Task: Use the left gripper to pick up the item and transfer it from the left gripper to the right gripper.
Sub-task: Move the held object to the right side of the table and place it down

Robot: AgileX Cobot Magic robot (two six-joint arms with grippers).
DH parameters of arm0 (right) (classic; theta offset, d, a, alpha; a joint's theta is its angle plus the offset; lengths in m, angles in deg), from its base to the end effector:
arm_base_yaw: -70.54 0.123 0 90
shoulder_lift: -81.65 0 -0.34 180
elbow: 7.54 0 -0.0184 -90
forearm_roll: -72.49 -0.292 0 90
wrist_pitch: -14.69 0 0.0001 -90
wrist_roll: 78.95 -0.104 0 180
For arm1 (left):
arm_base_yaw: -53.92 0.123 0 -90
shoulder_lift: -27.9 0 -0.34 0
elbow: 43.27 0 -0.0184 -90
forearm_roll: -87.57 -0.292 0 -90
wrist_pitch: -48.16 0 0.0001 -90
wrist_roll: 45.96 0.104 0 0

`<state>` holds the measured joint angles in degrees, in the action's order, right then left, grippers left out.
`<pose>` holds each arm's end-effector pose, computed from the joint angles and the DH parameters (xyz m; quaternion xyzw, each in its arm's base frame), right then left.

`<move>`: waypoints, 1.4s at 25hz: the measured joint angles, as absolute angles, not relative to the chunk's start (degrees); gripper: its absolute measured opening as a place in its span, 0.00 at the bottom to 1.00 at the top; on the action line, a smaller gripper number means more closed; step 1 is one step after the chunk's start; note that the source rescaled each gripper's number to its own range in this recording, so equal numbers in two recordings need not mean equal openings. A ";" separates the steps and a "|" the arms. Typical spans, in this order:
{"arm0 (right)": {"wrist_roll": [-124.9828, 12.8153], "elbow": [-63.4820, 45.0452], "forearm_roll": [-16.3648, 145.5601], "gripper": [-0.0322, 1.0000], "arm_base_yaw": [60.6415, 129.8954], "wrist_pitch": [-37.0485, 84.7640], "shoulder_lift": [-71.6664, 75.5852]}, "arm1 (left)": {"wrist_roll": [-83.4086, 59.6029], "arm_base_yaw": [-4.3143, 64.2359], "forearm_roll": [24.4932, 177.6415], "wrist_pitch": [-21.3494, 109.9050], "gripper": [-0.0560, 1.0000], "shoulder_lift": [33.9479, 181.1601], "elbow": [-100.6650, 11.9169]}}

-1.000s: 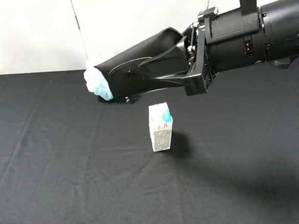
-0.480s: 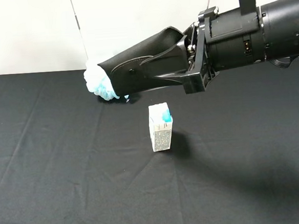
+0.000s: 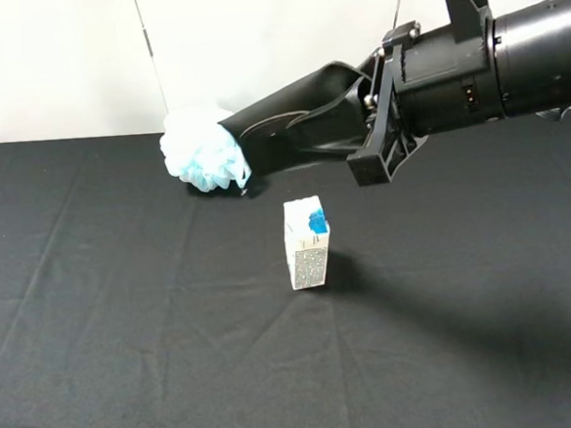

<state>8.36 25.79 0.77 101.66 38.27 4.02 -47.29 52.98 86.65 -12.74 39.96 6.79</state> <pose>0.2284 0.1841 0.3215 -0.4351 0.7302 0.2262 0.4757 0.0042 0.0014 0.2901 -0.0029 0.8789 -0.0014 0.4771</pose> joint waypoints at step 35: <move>-2.38 33.15 -8.27 0.03 86.02 16.72 3.78 | -47.32 61.70 86.66 -12.79 0.93 34.01 6.79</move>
